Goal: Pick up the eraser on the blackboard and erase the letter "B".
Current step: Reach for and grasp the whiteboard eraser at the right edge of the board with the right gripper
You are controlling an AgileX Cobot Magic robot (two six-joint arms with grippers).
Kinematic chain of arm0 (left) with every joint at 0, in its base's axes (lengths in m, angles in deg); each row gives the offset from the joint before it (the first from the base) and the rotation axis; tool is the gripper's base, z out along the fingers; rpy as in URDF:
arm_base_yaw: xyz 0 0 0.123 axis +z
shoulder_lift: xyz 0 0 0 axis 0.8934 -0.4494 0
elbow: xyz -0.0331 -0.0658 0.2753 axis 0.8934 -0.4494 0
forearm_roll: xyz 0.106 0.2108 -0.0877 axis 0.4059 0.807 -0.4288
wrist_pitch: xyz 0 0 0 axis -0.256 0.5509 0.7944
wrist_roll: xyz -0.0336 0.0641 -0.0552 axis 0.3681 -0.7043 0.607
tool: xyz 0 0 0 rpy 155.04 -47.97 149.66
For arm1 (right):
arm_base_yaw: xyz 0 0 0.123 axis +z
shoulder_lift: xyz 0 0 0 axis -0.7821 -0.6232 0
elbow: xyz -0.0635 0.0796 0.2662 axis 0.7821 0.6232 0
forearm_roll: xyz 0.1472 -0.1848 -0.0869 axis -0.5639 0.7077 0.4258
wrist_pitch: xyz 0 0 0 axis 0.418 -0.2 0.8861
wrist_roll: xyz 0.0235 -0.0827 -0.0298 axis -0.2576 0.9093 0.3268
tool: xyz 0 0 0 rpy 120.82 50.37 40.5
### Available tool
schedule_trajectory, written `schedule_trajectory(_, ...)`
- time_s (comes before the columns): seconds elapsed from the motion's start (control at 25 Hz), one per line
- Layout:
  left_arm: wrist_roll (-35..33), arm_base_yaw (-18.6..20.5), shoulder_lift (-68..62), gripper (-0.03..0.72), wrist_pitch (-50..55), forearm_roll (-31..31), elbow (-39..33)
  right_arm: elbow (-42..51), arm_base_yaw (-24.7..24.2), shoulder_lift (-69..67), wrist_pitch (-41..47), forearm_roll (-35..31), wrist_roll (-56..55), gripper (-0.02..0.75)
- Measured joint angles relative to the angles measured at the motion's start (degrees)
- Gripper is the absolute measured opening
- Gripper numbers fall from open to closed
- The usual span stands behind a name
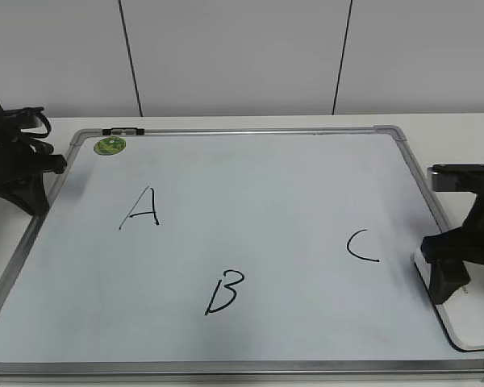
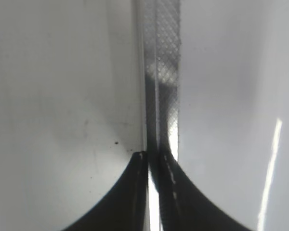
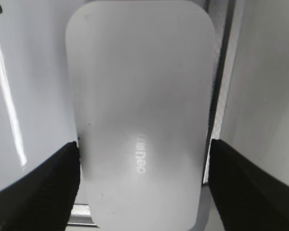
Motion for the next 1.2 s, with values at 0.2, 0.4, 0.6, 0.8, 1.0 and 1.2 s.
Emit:
schedule_trajectory(0.2, 0.0, 0.0, 0.0, 0.032, 0.0, -0.1, 0.0, 0.0, 0.0, -0.2, -1.0, 0.0, 0.1, 0.609)
schedule_trajectory(0.4, -0.1, 0.0, 0.0, 0.032, 0.0, -0.2, 0.0, 0.0, 0.0, -0.2, -1.9, -0.9, 0.4, 0.605)
schedule_trajectory(0.6, -0.1, 0.0, 0.0, 0.032, -0.1, -0.2, 0.0, 0.0, 0.0, -0.7, -2.1, -1.0, 0.4, 0.596)
schedule_trajectory(0.8, -0.1, 0.0, 0.0, 0.032, -0.1, -0.3, 0.0, 0.0, 0.0, -2.5, -2.2, -1.2, 0.8, 0.596)
schedule_trajectory(1.0, -0.1, 0.0, 0.0, 0.032, -0.1, -0.3, 0.0, -0.1, 0.0, -2.5, -2.3, -1.2, 0.8, 0.589)
schedule_trajectory(1.2, -0.1, 0.0, 0.0, 0.032, -0.1, -0.3, 0.0, -0.1, 0.0, -2.5, -2.3, -1.2, 0.8, 0.531)
